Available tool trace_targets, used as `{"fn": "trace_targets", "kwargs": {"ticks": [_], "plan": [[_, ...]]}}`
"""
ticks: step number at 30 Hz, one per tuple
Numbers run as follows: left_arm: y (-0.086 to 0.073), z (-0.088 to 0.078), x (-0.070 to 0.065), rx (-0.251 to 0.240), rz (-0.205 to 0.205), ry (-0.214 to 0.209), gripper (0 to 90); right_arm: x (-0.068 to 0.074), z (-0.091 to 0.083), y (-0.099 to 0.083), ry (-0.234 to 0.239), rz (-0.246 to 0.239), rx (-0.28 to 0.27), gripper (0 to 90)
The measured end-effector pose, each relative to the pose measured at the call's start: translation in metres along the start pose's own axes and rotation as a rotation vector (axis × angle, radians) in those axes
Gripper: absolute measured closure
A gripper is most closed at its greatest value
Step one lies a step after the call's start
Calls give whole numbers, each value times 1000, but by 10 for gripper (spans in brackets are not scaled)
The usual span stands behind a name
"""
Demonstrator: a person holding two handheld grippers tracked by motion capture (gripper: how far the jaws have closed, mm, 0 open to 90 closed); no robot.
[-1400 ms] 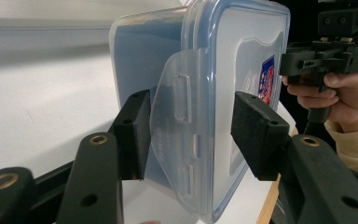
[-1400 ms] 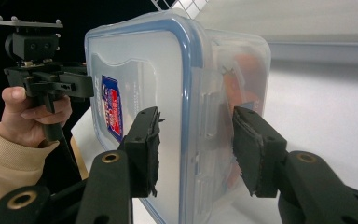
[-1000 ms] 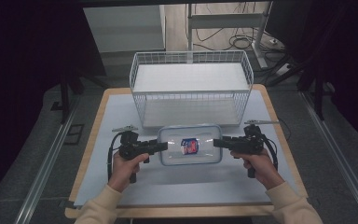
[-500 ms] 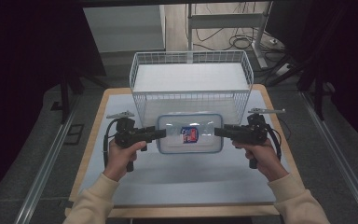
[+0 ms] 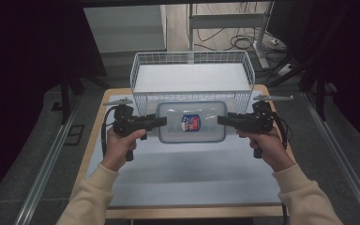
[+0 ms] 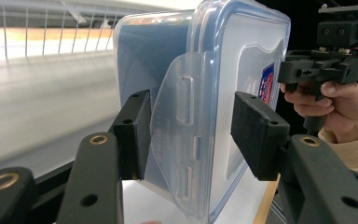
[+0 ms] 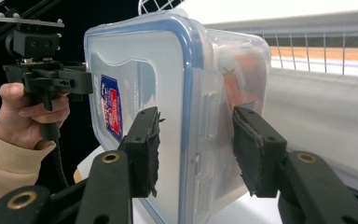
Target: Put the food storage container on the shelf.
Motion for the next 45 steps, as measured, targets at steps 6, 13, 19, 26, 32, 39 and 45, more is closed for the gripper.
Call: {"fn": "trace_targets", "kwargs": {"ticks": [6,13,19,26,32,39,45], "plan": [[18,3,-4,-11,23,-4,491,3,1,18,-1,-23,-15,523],[34,7,-4,-20,34,-10,491,3,4,34,-1,-44,-35,521],[48,13,-2,-31,40,-9,491,1,8,46,-3,-55,-40,521],[68,22,1,-38,55,-12,491,-4,13,63,-1,-50,-54,521],[86,35,11,-37,49,-17,491,-12,22,82,-13,-52,-52,521],[106,49,27,-25,35,-12,490,-27,38,101,-18,-47,-43,521],[118,61,40,-16,21,-11,490,-39,50,114,-25,-36,-41,520]]}}
Point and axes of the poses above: each handheld gripper's, and its own axes: z roughly forward along the jaws, y roughly out of its top, x roughly to its left, the point moved 3 cm from there along z, roughly forward along the jaws, and after that the axes turned 15 degrees about -x, right-handed, at the moved point
